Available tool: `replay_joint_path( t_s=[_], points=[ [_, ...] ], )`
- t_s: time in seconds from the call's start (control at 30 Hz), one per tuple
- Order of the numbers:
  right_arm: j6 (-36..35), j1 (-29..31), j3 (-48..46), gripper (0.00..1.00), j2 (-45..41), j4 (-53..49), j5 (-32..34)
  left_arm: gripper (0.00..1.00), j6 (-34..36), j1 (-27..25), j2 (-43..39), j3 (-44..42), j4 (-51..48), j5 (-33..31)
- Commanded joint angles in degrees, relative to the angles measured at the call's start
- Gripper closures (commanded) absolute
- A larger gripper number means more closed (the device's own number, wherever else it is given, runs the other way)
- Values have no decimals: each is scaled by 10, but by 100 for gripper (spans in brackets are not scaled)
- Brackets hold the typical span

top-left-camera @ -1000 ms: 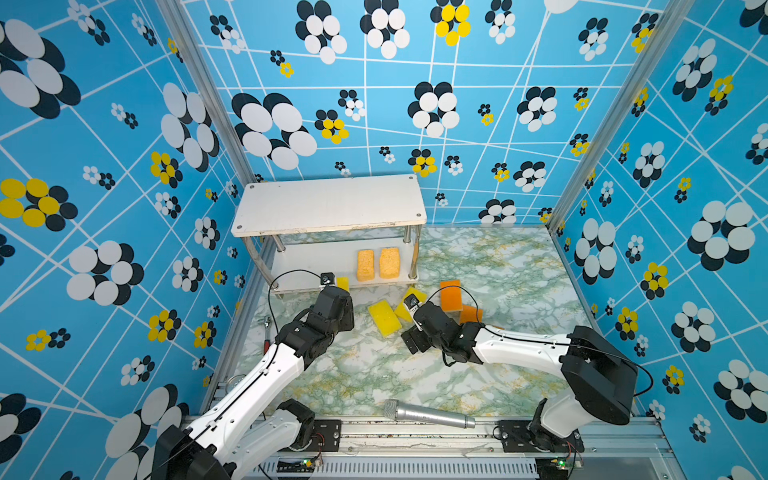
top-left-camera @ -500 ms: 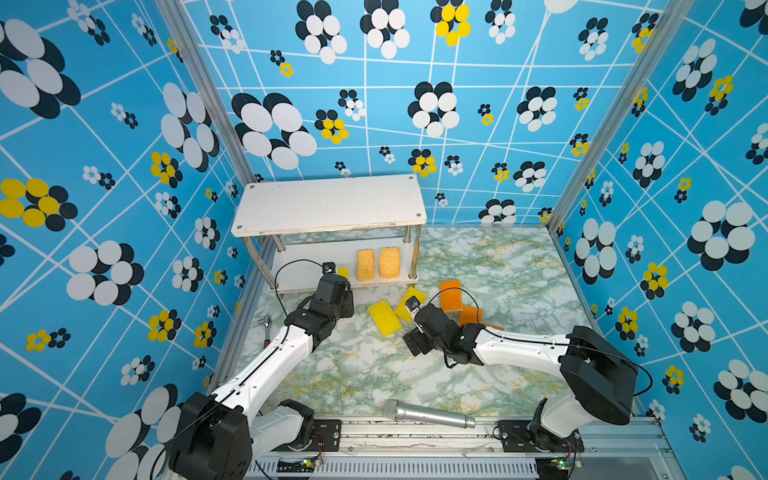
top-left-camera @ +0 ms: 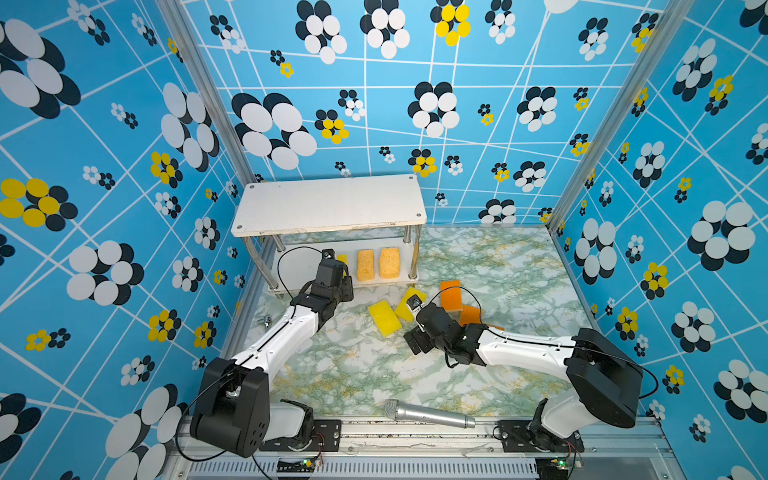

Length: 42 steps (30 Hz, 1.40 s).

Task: Place and organize the cleaning sponges onto the shelf
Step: 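Carry the yellow sponge with the left gripper onto the lower shelf beside the tan sponges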

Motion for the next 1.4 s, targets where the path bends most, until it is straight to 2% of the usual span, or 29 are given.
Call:
replay_joint_path(
  t_s=[0.0, 0.2, 0.57, 1.37],
  points=[
    [0, -4, -10, 1, -15, -15, 16, 37, 15, 9, 29, 29, 27, 13],
    [2, -4, -11, 1, -21, -21, 20, 38, 25, 18, 80, 59, 33, 23],
    [0, -4, -14, 1, -22, -19, 23, 38, 44, 40, 123, 65, 61, 65],
    [-2, -4, -8, 1, -11, -15, 24, 38, 57, 48, 178, 101, 78, 72]
  ],
)
